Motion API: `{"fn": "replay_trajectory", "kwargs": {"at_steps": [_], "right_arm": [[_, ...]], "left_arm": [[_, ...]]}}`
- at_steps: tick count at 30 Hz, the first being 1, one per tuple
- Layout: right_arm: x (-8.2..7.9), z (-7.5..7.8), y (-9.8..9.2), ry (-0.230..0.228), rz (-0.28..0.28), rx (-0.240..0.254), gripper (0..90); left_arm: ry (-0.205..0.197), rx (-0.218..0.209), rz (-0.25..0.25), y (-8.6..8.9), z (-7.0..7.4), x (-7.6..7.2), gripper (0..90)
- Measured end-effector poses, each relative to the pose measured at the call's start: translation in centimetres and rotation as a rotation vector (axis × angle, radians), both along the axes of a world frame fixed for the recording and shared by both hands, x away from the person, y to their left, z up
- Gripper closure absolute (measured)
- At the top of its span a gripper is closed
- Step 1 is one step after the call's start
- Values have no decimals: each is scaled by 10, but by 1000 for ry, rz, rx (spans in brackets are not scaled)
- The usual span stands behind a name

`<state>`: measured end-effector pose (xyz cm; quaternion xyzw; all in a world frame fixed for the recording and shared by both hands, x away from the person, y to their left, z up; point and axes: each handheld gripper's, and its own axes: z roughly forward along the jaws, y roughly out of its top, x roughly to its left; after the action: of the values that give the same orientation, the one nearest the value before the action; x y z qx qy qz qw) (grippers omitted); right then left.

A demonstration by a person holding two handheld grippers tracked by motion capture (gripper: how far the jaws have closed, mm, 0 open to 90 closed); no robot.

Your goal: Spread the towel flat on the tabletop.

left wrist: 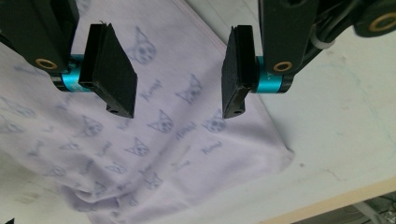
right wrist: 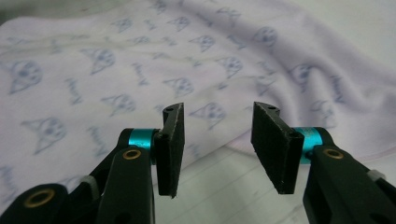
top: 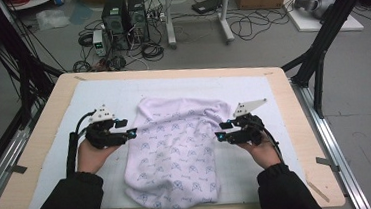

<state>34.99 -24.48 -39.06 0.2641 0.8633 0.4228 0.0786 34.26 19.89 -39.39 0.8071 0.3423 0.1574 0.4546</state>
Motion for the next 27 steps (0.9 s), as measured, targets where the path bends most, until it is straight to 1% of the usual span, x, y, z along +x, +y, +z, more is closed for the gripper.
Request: {"fn": "replay_trajectory", "kwargs": {"at_steps": [2, 3, 4, 5, 6, 7, 8, 9, 10, 11, 12, 13, 14, 15, 16, 17, 18, 20, 21, 22, 23, 24, 25, 26, 27], "right_arm": [[-8, 2, 2, 10, 13, -20, 525], [-14, 3, 2, -15, 20, -16, 528], [-19, 4, 2, -36, 24, 1, 533], [-23, 4, 1, -36, 28, 16, 528], [-27, 3, -1, -35, 33, 24, 519], [-31, 2, -2, -36, 29, 30, 513], [-36, -1, -3, -37, 18, 32, 492], [-39, -3, -4, -41, 10, 34, 480], [-46, -11, -6, -34, 5, 57, 481], [-46, -11, -6, -34, 5, 57, 480], [-50, -15, -6, -31, 7, 66, 480], [-55, -19, -6, -30, 6, 70, 483], [-58, -23, -6, -31, 13, 67, 485], [-61, -26, -5, -15, 20, 63, 485], [-62, -30, -3, 1, 32, 59, 492], [-63, -33, -1, 19, 51, 58, 517], [-65, -37, 1, 35, 71, 55, 527], [-67, -43, 8, 56, 93, 19, 544], [-67, -46, 10, 66, 103, 1, 547], [-66, -49, 13, 72, 101, -7, 541], [-65, -52, 15, 75, 97, -22, 524], [-65, -54, 17, 77, 85, -45, 522], [-65, -55, 18, 62, 87, -47, 548], [-64, -54, 19, 61, 85, -50, 585], [-63, -55, 19, 56, 86, -49, 632]], "left_arm": [[3, -16, -18, 0, -5, -12, 451], [10, -24, -35, 0, -8, -18, 449], [21, -38, -52, -1, -10, -23, 447], [35, -48, -72, -1, -12, -28, 445], [38, -58, -84, -2, -13, -33, 441], [32, -65, -90, -3, -14, -39, 437], [34, -67, -90, -3, -15, -42, 427], [37, -61, -100, -4, -15, -46, 413], [44, -54, -113, -6, -15, -49, 391], [49, -40, -129, -7, -16, -53, 391], [62, -35, -146, -8, -17, -56, 401], [83, -42, -163, -10, -19, -58, 415], [100, -36, -181, -11, -21, -60, 425], [104, -16, -191, -13, -24, -62, 438], [110, 10, -191, -14, -27, -63, 452], [123, 24, -200, -15, -30, -63, 481], [137, 33, -213, -16, -34, -63, 538], [146, 72, -228, -20, -42, -64, 609], [154, 67, -229, -21, -46, -64, 649], [150, 64, -233, -22, -48, -64, 676], [140, 68, -233, -22, -49, -64, 696], [133, 74, -237, -22, -48, -64, 742], [133, 81, -238, -22, -47, -64, 799], [140, 79, -238, -23, -47, -63, 820], [139, 84, -238, -23, -46, -63, 834]]}}
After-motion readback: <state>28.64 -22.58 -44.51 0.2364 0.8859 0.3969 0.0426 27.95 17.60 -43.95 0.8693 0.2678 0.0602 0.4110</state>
